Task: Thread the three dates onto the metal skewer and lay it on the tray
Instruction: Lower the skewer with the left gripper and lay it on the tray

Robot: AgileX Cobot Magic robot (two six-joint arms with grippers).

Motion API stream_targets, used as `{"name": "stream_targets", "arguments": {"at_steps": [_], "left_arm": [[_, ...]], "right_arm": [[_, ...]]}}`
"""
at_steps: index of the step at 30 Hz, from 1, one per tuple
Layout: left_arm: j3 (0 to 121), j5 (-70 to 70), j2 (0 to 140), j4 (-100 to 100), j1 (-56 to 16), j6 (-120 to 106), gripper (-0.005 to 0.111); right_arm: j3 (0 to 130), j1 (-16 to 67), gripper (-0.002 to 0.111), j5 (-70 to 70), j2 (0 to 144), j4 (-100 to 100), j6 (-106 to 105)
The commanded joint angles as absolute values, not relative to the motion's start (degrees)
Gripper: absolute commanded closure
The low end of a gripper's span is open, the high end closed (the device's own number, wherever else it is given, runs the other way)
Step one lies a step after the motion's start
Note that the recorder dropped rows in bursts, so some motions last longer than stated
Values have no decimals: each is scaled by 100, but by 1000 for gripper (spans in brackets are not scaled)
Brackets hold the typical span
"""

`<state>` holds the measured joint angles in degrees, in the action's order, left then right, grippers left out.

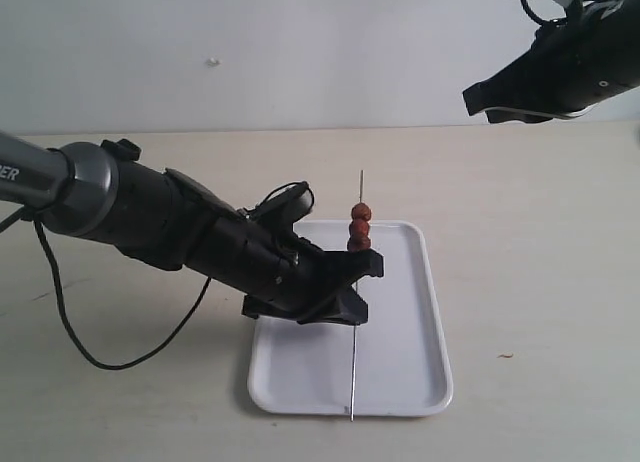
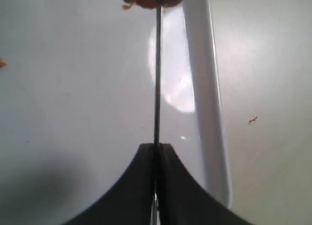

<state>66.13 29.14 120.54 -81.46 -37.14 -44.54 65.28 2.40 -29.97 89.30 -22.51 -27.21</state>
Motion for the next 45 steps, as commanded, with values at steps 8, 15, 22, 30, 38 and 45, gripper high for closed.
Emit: {"name": "stream_targets", "arguments": {"at_steps": [8,15,22,30,38,45], "left_arm": [[6746,3575,12150,-8280,-3624,-4123,107],[6746,3567,12150,-8254,-3524,-3871,107],[6746,3578,12201,-8278,-3524,-3851,107],[6746,3578,12402,-8347,-3524,-3812,107],[6746,3578,12400,-8336,-3524,-3812,107],[6746,3624,12400,-8336,-3524,-3812,82]], "right_arm": [[6497,222,108,-3114,8886,-2242,-2760],[6497,222,108,-3148,8886,-2243,-2787],[6497,222,108,-3268,8886,-2243,-2796],[6215,222,108,-2946,8886,-2253,-2846],[6060,222,108,-2716,8886,-2253,-2846],[6047,222,108,-2716,8886,-2253,-2846]]}}
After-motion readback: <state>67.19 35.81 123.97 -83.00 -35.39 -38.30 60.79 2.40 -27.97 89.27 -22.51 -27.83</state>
